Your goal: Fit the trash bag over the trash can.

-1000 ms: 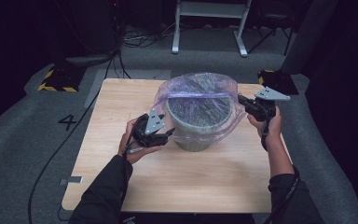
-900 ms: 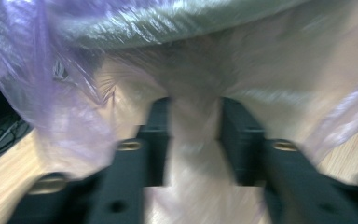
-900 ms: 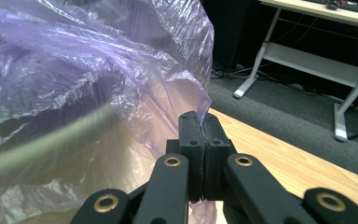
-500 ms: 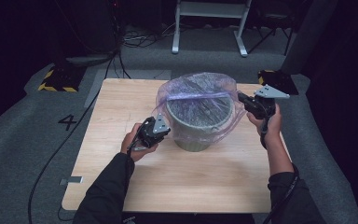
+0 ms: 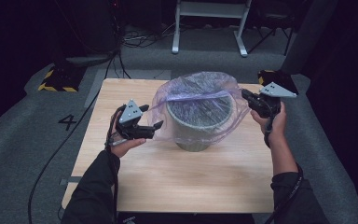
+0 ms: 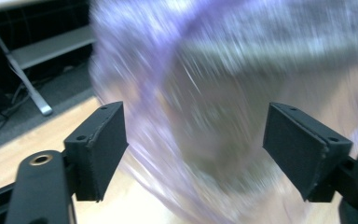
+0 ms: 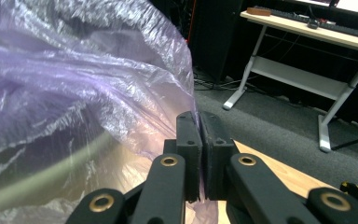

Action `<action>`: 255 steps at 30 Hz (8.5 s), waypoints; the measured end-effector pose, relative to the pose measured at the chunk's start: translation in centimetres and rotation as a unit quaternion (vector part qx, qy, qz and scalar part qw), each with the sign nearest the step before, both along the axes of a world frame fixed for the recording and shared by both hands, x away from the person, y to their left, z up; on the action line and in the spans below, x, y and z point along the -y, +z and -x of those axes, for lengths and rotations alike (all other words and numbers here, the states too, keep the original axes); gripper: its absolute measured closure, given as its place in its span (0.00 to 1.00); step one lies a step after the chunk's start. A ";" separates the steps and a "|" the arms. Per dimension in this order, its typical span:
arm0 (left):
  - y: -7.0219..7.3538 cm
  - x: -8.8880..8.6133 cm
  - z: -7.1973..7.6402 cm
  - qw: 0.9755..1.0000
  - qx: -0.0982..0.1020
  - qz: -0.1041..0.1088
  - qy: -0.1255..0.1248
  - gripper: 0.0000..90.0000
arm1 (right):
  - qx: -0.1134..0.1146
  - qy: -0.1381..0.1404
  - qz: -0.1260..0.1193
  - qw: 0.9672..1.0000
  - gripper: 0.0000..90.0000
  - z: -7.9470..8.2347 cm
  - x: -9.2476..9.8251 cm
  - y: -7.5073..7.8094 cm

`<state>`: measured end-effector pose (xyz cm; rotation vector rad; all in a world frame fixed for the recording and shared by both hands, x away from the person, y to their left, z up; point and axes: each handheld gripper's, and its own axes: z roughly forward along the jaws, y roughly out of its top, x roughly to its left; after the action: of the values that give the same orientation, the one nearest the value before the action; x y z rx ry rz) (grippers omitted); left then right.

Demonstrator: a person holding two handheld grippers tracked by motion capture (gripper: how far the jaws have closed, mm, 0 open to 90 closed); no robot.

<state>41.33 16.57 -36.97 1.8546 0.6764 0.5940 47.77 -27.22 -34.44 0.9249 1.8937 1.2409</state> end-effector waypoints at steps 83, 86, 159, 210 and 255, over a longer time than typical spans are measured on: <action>-3.0 3.5 -9.6 0.986 -0.131 -0.007 0.106 0.72 | -0.079 0.006 0.016 0.997 0.68 -2.4 -2.1 -5.2; -2.2 2.3 -8.1 0.990 -0.106 -0.005 0.095 0.58 | -0.072 0.011 0.014 0.997 0.58 -1.6 -1.1 -4.9; -2.8 3.8 1.8 0.997 -0.023 -0.044 -0.066 0.19 | -0.014 0.120 0.009 0.993 0.39 3.0 -0.8 2.2; -9.3 4.2 -1.5 0.979 -0.118 -0.144 -0.083 1.00 | -0.148 0.001 -0.040 0.988 0.97 -8.1 -2.2 -6.0; -8.6 4.2 -2.6 0.977 -0.142 -0.104 -0.117 1.00 | -0.157 0.153 -0.046 0.975 1.00 -4.1 -2.9 -8.4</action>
<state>43.93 12.41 -45.59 2.2039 0.5843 0.2551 51.91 -24.33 -42.87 0.9463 2.3117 1.4398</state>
